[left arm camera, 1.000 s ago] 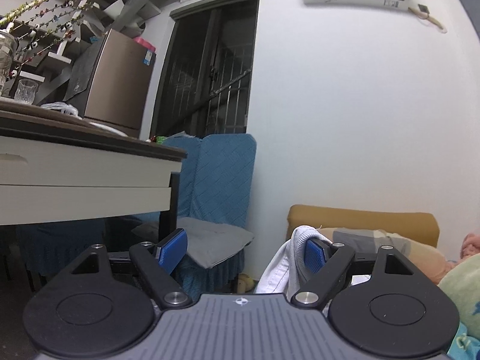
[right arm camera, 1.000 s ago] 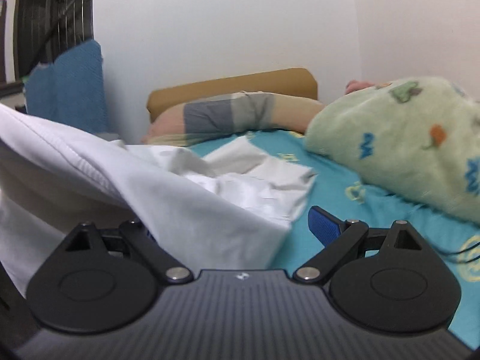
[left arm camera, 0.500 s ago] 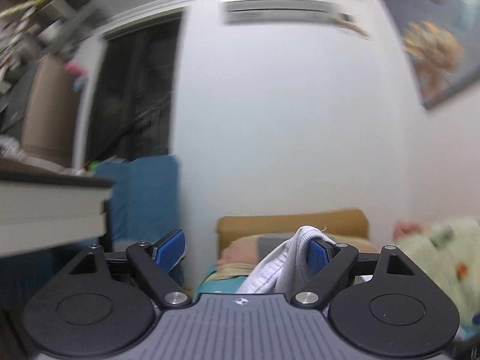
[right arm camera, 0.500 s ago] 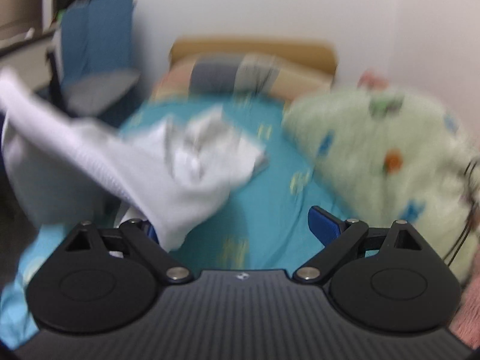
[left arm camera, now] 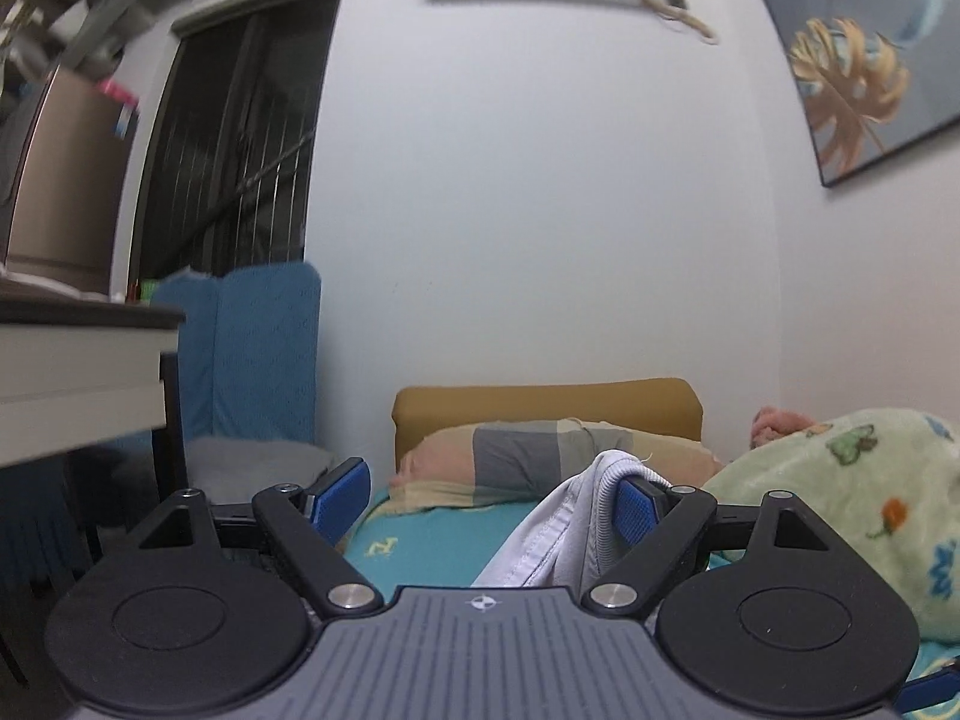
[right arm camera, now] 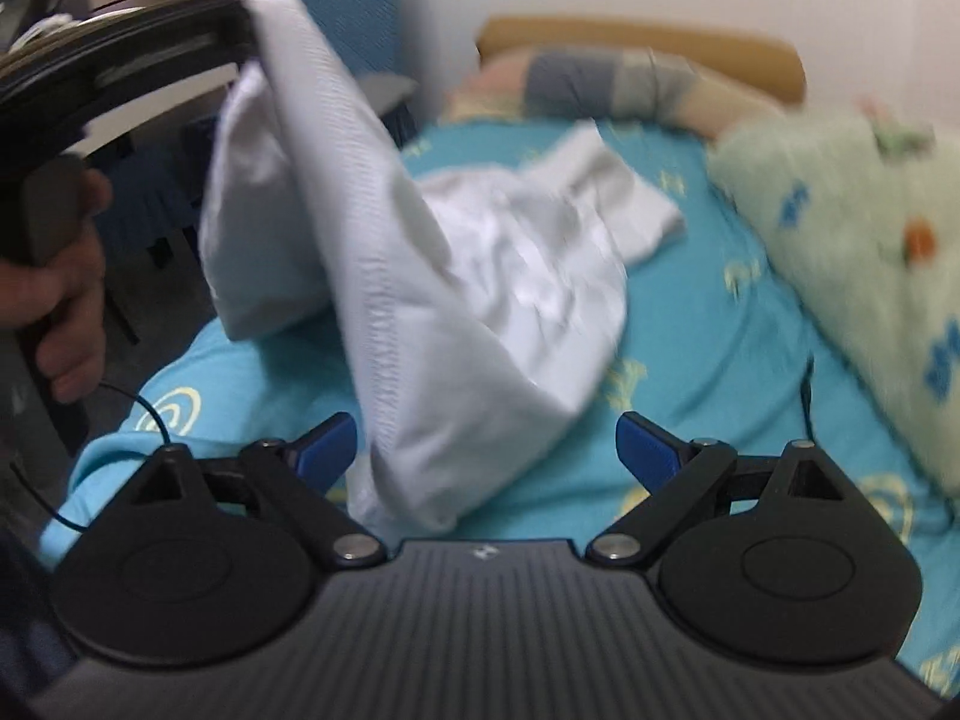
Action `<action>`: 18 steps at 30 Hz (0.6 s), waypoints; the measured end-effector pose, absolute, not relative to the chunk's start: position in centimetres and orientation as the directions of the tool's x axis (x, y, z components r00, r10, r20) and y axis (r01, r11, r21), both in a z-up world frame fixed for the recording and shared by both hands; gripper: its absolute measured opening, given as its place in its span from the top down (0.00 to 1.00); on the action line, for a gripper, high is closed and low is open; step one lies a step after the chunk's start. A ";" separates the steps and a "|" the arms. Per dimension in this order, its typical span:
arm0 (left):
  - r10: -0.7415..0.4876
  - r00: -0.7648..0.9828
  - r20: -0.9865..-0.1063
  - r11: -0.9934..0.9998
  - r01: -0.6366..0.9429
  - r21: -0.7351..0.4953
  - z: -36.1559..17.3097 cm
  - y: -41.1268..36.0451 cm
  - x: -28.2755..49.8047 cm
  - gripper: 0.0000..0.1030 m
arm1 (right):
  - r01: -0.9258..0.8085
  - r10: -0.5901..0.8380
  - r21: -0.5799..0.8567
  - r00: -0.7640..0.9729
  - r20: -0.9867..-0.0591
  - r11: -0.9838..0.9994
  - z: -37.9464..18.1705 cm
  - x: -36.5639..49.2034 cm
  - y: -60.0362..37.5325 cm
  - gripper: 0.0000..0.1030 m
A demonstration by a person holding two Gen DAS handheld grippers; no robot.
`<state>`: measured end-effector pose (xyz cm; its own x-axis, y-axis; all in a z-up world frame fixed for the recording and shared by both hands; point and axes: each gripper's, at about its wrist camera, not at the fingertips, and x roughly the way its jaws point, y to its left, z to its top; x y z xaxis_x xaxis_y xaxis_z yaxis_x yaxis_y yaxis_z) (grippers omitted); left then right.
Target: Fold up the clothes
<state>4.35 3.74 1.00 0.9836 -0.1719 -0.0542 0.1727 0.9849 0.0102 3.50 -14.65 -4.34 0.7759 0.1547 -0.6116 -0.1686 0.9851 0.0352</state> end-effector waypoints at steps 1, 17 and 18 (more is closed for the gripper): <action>-0.181 0.982 -0.057 0.983 0.181 -0.013 1.1 4.1 4.5 0.17 | -0.158 0.139 0.020 0.796 -0.590 0.987 -4.2 3.6 -14.1 0.08; -0.148 0.988 -0.041 0.987 0.145 -0.063 2.0 5.2 4.1 0.18 | 0.450 -0.421 0.066 0.870 -0.257 0.890 -4.5 5.0 -7.9 0.08; -0.142 0.989 -0.038 0.989 0.140 -0.053 2.0 5.0 4.0 0.18 | 0.503 -0.463 0.103 0.845 -0.269 0.858 -4.5 5.0 -8.0 0.08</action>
<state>4.04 4.99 2.04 0.9891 -0.1419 -0.0380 0.1399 0.9888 -0.0527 4.97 -8.05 -4.52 0.8448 -0.4628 -0.2686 0.5028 0.8583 0.1025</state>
